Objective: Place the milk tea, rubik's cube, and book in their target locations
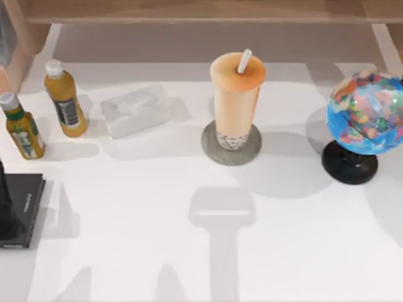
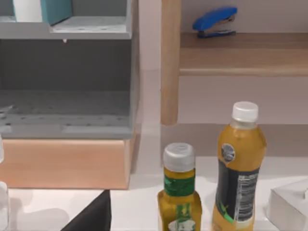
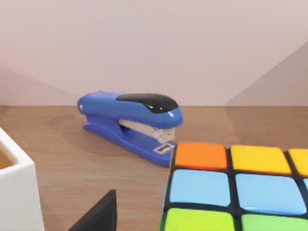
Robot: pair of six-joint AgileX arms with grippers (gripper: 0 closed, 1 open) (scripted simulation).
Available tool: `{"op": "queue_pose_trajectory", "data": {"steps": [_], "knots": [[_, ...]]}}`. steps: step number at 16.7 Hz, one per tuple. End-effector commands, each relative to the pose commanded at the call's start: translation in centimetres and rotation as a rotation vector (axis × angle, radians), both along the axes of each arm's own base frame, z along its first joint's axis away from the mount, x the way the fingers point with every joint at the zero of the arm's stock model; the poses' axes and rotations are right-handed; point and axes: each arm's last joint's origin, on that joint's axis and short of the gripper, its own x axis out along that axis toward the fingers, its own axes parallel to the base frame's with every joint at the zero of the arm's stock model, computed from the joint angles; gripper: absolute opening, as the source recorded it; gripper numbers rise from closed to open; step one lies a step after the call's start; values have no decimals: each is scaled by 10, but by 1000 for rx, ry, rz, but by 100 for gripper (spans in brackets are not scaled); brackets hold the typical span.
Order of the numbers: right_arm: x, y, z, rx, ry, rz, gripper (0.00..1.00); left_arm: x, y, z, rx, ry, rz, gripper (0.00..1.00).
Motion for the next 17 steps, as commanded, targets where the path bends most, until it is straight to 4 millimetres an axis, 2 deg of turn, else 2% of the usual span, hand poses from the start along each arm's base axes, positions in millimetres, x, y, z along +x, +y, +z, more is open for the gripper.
{"op": "queue_pose_trajectory", "data": {"steps": [4,13,17], "knots": [[0,0,0,0,0,0,100,-3,0,2,0,-10,1,100],[0,0,0,0,0,0,100,-27,1,0,-1,7,0,100],[0,0,0,0,0,0,100,-30,1,0,0,0,0,100]]}}
